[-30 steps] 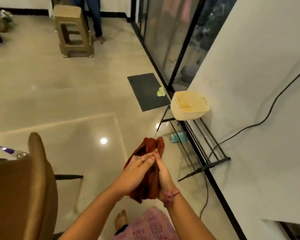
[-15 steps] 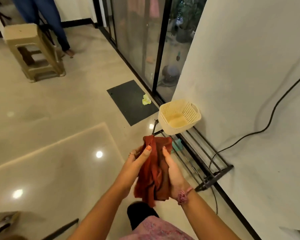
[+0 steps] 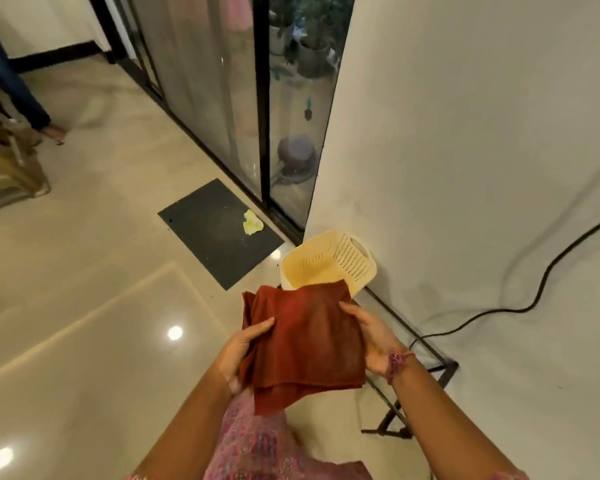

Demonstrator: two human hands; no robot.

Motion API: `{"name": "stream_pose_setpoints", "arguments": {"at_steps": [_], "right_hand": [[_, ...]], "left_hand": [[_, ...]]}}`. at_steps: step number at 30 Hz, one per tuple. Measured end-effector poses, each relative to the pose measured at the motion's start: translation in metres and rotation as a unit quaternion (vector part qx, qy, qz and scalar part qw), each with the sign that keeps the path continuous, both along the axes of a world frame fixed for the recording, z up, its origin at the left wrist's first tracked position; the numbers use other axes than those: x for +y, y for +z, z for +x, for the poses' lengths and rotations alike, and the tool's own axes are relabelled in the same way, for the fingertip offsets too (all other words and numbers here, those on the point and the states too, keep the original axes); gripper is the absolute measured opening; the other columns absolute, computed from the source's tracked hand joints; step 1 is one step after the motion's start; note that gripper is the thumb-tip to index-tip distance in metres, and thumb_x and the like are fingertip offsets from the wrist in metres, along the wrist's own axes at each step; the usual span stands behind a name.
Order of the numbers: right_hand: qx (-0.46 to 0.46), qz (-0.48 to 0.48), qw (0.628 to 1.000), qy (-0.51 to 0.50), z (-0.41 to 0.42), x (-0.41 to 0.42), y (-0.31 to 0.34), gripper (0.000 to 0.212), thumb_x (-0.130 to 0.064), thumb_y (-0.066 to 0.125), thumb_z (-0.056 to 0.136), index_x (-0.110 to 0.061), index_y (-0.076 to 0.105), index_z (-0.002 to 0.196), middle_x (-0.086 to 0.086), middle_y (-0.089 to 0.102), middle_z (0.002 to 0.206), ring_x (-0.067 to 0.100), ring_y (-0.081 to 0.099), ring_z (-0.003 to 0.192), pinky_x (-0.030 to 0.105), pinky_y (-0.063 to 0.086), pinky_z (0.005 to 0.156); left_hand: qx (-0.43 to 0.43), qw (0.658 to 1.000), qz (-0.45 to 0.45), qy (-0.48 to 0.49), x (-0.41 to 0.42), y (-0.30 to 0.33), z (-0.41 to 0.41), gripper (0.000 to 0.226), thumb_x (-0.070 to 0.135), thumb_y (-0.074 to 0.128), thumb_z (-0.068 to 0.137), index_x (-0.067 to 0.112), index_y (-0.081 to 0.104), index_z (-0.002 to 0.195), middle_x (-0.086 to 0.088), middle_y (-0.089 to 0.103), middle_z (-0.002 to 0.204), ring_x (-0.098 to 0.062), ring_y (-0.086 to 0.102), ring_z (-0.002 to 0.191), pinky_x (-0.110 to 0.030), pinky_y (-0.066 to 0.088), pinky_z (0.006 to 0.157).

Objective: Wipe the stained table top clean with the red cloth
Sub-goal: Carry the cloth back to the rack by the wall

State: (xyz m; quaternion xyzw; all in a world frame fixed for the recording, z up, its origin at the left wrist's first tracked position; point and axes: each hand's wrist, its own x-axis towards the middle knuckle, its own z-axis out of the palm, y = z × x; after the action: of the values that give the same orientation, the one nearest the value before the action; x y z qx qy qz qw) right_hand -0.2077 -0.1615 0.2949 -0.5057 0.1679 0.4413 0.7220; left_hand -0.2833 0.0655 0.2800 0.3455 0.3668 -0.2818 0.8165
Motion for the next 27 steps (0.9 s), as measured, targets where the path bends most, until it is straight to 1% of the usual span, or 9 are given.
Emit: {"name": "stream_pose_setpoints", "arguments": {"at_steps": [3, 5, 8, 11, 14, 16, 20, 25, 27], "right_hand": [[-0.001, -0.105, 0.993, 0.053, 0.042, -0.007, -0.028, 0.049, -0.003, 0.067, 0.083, -0.01, 0.053, 0.13, 0.015, 0.065, 0.121, 0.03, 0.063, 0.111, 0.044, 0.052, 0.094], [-0.007, -0.137, 0.988, 0.069, 0.075, -0.009, -0.045, 0.052, 0.006, 0.063, 0.085, -0.014, 0.05, 0.131, 0.013, 0.063, 0.125, 0.029, 0.061, 0.114, 0.044, 0.05, 0.097], [-0.042, -0.226, 0.968, 0.104, 0.138, -0.01, -0.069, 0.058, 0.005, 0.064, 0.085, -0.014, 0.045, 0.136, 0.012, 0.055, 0.133, 0.028, 0.055, 0.12, 0.046, 0.043, 0.105], [-0.069, -0.323, 0.934, 0.135, 0.196, -0.011, -0.094, 0.052, 0.0, 0.067, 0.085, -0.009, 0.047, 0.132, 0.014, 0.055, 0.132, 0.025, 0.059, 0.11, 0.035, 0.05, 0.094], [-0.117, -0.452, 0.866, 0.177, 0.245, -0.004, -0.13, 0.049, -0.008, 0.062, 0.089, -0.014, 0.047, 0.136, 0.009, 0.054, 0.134, 0.025, 0.056, 0.115, 0.028, 0.045, 0.093], [-0.145, -0.516, 0.821, 0.198, 0.265, 0.004, -0.151, 0.046, -0.009, 0.054, 0.093, -0.015, 0.047, 0.138, 0.01, 0.053, 0.137, 0.028, 0.052, 0.121, 0.029, 0.042, 0.098], [-0.178, -0.602, 0.749, 0.214, 0.278, 0.013, -0.2, 0.043, -0.013, 0.047, 0.094, -0.021, 0.05, 0.136, 0.006, 0.05, 0.14, 0.027, 0.049, 0.126, 0.032, 0.039, 0.106], [-0.173, -0.605, 0.731, 0.263, 0.282, 0.025, -0.257, 0.037, -0.005, 0.042, 0.095, -0.014, 0.054, 0.13, 0.011, 0.058, 0.128, 0.028, 0.055, 0.118, 0.036, 0.043, 0.101], [-0.165, -0.608, 0.722, 0.286, 0.281, 0.029, -0.271, 0.036, -0.004, 0.038, 0.096, -0.012, 0.054, 0.127, 0.013, 0.059, 0.126, 0.031, 0.056, 0.116, 0.04, 0.046, 0.098]], "left_hand": [[0.051, 0.998, 0.022, -0.038, -0.006, -0.017, 0.042, 0.049, 0.021, 0.081, 0.064, 0.007, 0.065, 0.107, -0.019, 0.071, 0.102, -0.034, 0.07, 0.088, -0.039, 0.058, 0.064], [0.084, 0.995, 0.032, -0.03, -0.011, -0.035, 0.074, 0.048, 0.022, 0.081, 0.065, 0.01, 0.062, 0.108, -0.016, 0.072, 0.099, -0.034, 0.07, 0.087, -0.039, 0.056, 0.066], [0.113, 0.993, 0.02, 0.007, -0.016, -0.059, 0.118, 0.048, 0.022, 0.08, 0.065, 0.015, 0.06, 0.108, -0.013, 0.073, 0.096, -0.034, 0.069, 0.092, -0.043, 0.055, 0.07], [0.111, 0.993, 0.037, 0.014, -0.023, -0.081, 0.171, 0.05, 0.02, 0.073, 0.078, 0.016, 0.053, 0.123, -0.012, 0.069, 0.107, -0.033, 0.063, 0.1, -0.043, 0.054, 0.074], [0.116, 0.989, 0.089, -0.017, -0.036, -0.112, 0.22, 0.059, 0.017, 0.065, 0.088, 0.015, 0.038, 0.14, -0.016, 0.055, 0.129, -0.037, 0.054, 0.113, -0.051, 0.048, 0.093], [0.139, 0.981, 0.132, -0.043, -0.049, -0.132, 0.241, 0.064, 0.017, 0.064, 0.089, 0.015, 0.031, 0.144, -0.018, 0.051, 0.132, -0.04, 0.051, 0.117, -0.05, 0.043, 0.1], [0.188, 0.969, 0.159, -0.034, -0.073, -0.175, 0.261, 0.055, 0.009, 0.059, 0.091, 0.013, 0.034, 0.14, -0.011, 0.052, 0.106, -0.034, 0.051, 0.095, -0.04, 0.048, 0.076], [0.227, 0.943, 0.234, -0.067, -0.073, -0.233, 0.263, 0.056, 0.004, 0.054, 0.091, 0.013, 0.032, 0.142, -0.019, 0.045, 0.132, -0.044, 0.045, 0.117, -0.05, 0.046, 0.092], [0.242, 0.93, 0.262, -0.092, -0.069, -0.244, 0.263, 0.052, 0.002, 0.053, 0.09, 0.007, 0.035, 0.139, -0.021, 0.048, 0.13, -0.044, 0.047, 0.115, -0.05, 0.044, 0.097]]}}
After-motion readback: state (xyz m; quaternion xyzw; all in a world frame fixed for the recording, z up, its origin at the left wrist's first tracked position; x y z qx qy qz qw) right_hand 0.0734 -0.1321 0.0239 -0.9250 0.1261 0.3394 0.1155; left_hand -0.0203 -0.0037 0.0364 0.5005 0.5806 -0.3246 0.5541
